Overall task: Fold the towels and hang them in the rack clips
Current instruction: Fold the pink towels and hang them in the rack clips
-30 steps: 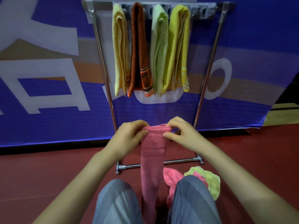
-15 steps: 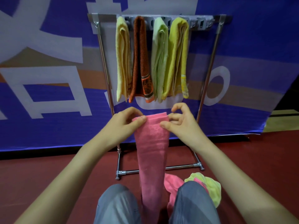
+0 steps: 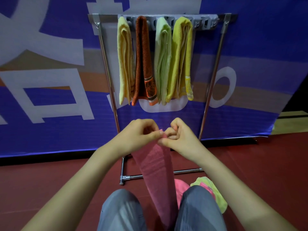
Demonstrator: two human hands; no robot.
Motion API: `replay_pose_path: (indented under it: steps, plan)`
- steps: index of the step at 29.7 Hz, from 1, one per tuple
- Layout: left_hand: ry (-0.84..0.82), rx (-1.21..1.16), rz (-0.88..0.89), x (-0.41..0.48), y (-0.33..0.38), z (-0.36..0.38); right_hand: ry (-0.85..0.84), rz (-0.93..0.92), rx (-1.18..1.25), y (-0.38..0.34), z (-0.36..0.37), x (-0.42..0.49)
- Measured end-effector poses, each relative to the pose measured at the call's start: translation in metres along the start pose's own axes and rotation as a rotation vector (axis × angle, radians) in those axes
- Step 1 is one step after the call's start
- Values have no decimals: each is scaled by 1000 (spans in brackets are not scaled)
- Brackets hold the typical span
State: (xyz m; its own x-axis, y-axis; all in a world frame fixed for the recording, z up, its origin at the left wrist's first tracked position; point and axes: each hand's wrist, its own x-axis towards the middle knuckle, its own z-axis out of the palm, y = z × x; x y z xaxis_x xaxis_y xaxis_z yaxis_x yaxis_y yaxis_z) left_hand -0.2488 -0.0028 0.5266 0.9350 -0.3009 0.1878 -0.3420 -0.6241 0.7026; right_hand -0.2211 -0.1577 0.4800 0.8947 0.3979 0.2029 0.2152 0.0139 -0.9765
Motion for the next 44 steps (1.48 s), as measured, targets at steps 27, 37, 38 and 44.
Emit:
replay_pose_path:
  steps: [27, 37, 38, 44]
  plan:
    - [465, 442, 30, -1, 3, -94, -234, 325, -49, 112, 27, -12]
    - [160, 260, -366, -18, -62, -32, -395, 259, -81, 22, -10, 8]
    - [107, 81, -305, -14, -54, -19, -404, 247, -76, 14, -12, 10]
    - [77, -388, -71, -1, -9, 24, -420, 243, -137, -18, -13, 15]
